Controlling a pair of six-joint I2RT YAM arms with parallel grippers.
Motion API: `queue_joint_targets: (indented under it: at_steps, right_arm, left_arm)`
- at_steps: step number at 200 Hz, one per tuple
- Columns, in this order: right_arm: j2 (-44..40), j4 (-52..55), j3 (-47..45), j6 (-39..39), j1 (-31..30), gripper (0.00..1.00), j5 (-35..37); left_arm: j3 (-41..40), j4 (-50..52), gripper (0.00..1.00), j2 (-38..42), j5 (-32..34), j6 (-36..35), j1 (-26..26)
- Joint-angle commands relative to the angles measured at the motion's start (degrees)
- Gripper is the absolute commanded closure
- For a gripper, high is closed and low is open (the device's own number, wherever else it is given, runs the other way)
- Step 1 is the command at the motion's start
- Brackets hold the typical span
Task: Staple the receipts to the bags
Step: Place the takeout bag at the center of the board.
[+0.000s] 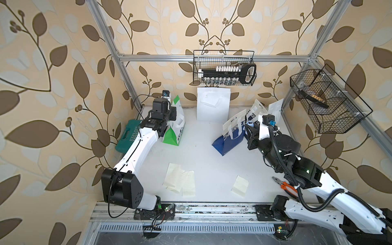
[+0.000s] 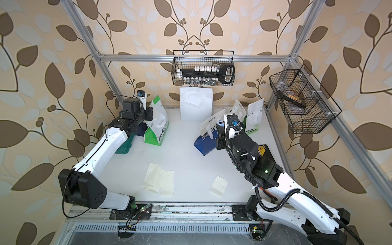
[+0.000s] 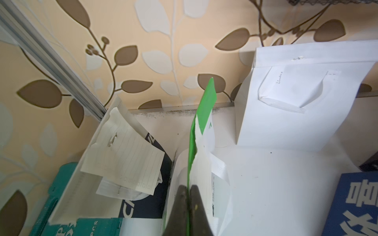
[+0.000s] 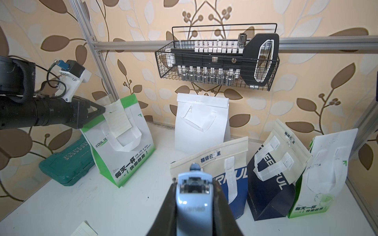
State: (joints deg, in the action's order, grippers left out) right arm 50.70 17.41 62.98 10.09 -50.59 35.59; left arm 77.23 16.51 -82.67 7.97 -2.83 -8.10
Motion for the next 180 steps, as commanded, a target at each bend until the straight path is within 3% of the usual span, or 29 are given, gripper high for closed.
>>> queue_joint_targets:
  at_steps: [1, 21, 31, 47, 65, 92, 107, 180]
  right_arm:
    - [-0.2, 0.1, -0.8, 0.4, 0.1, 1.0, 0.2]
    - [-0.3, 0.7, -1.0, 0.6, 0.2, 1.0, 0.1]
    - [-0.5, 0.7, -1.3, 0.8, 0.1, 1.0, 0.0]
    - [-0.8, 0.9, -1.8, 1.1, 0.2, 1.0, -0.2]
    - [-0.8, 1.3, -1.8, 1.5, 0.2, 1.0, -1.1]
    - [-0.4, 3.5, -1.0, 3.2, 0.2, 1.0, -3.9]
    - [0.3, 7.2, 0.4, 5.1, 0.2, 1.0, -6.6]
    - [1.1, 26.9, -3.4, 17.1, 0.1, 1.0, -22.6]
  left_arm:
    - [2.5, 0.2, 1.0, -1.7, 1.3, -0.6, 1.0]
    - [2.8, 1.0, 1.0, -2.7, 0.1, 0.3, 1.4]
    - [2.4, 0.8, 0.88, -2.8, -0.2, 0.5, 1.5]
    - [1.5, 0.1, 0.78, -2.5, -0.9, 0.6, 1.5]
    - [1.0, 0.0, 0.52, -2.1, -0.9, 0.9, 1.5]
    - [1.5, 0.2, 0.37, -1.5, -2.3, 1.9, 1.5]
    - [2.1, 0.5, 0.02, -0.9, -3.3, 2.7, 1.5]
    - [5.7, -0.9, 0.01, 9.3, -7.8, 10.4, 1.5]
